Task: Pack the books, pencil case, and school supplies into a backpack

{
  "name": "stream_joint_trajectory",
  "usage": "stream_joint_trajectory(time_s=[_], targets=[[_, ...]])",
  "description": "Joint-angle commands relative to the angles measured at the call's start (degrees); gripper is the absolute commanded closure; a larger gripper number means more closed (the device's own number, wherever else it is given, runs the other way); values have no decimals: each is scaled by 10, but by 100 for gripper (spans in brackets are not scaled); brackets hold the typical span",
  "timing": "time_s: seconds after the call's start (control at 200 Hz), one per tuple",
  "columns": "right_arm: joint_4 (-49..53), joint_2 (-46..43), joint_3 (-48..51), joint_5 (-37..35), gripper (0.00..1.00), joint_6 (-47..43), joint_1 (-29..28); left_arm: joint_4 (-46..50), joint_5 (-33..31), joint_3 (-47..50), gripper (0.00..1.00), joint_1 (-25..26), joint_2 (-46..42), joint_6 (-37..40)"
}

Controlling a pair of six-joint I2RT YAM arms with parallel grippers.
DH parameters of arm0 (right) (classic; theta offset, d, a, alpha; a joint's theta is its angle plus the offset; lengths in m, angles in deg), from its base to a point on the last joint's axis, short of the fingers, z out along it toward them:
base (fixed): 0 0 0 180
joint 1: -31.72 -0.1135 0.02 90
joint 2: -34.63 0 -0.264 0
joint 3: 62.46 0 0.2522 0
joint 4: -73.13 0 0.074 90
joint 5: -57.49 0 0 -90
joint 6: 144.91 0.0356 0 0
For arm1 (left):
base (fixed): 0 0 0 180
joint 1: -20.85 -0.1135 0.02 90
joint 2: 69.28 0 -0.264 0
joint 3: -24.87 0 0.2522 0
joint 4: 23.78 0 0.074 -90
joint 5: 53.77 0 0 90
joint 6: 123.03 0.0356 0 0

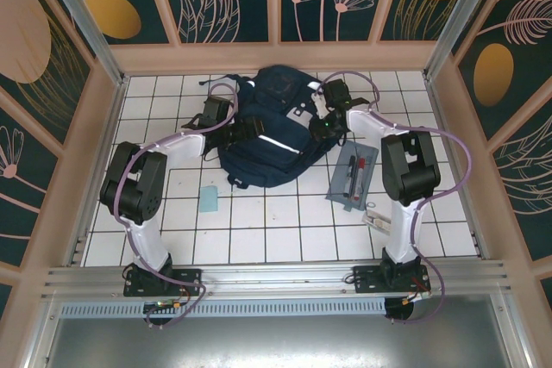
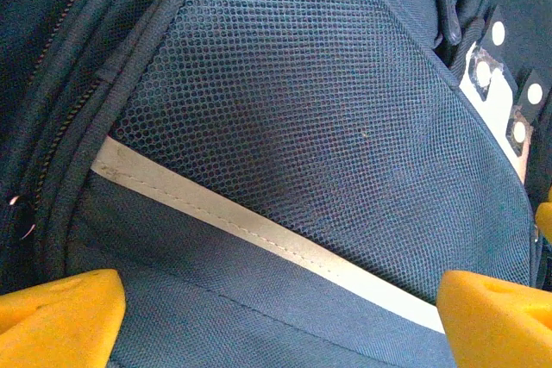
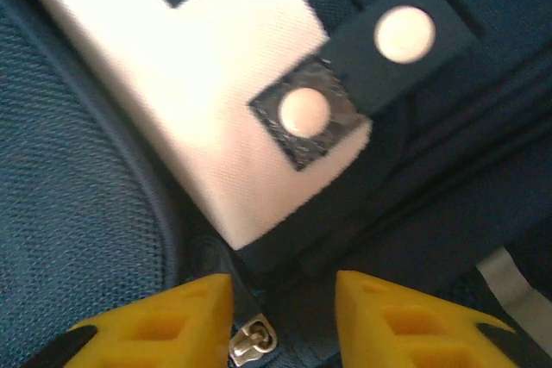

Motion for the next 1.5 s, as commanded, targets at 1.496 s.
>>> stream_joint_trajectory(time_s=[1.496], targets=[[-84,-74,97,-25,60,331,23,-35,31,38,7,-4,-17,-45]])
